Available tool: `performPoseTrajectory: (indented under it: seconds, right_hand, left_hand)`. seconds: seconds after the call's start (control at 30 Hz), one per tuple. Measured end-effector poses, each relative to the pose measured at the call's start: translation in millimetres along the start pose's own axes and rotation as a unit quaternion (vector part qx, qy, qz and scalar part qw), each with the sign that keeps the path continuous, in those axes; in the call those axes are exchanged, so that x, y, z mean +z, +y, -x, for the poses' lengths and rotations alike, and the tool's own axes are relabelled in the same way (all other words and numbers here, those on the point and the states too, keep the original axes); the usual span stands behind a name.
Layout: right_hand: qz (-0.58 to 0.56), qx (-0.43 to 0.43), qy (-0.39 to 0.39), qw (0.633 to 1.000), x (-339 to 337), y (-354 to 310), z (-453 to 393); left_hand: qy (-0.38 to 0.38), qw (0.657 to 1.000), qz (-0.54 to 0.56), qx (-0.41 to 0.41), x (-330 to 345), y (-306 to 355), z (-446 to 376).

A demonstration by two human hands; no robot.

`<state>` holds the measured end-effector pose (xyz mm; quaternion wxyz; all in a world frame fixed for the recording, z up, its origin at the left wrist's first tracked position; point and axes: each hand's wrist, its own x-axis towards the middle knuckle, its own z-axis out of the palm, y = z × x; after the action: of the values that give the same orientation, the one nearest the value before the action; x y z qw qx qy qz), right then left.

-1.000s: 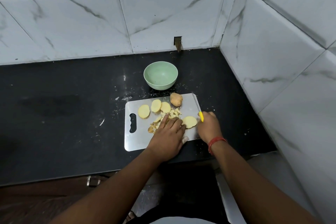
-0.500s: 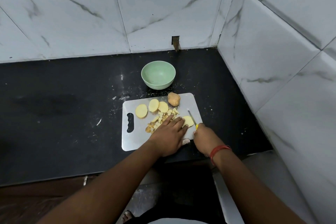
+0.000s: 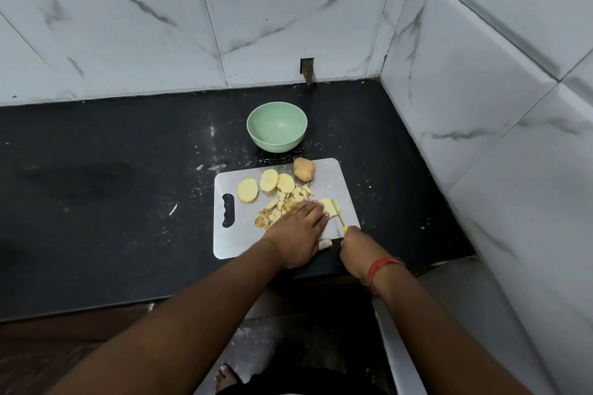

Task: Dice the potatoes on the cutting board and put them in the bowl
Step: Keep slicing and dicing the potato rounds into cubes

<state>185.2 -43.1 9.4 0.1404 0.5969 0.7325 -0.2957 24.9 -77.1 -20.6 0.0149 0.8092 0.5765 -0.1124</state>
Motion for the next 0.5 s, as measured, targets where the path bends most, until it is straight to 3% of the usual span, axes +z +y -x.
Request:
performPoseTrajectory:
  seconds: [0.27,0.5]
  right_hand:
    - [-0.041,-0.006,0.002,0.999,18.5,34.4,39.7]
    - [-0.05,-0.028,0.044,0.997,-2.3,11.3,25.8]
  left_hand:
    - [-0.014,1.0,0.008,-0.009,-0.9,3.1,0.3]
    - [-0.009,0.999,0.032,0.017,-3.3,-5.9,3.0]
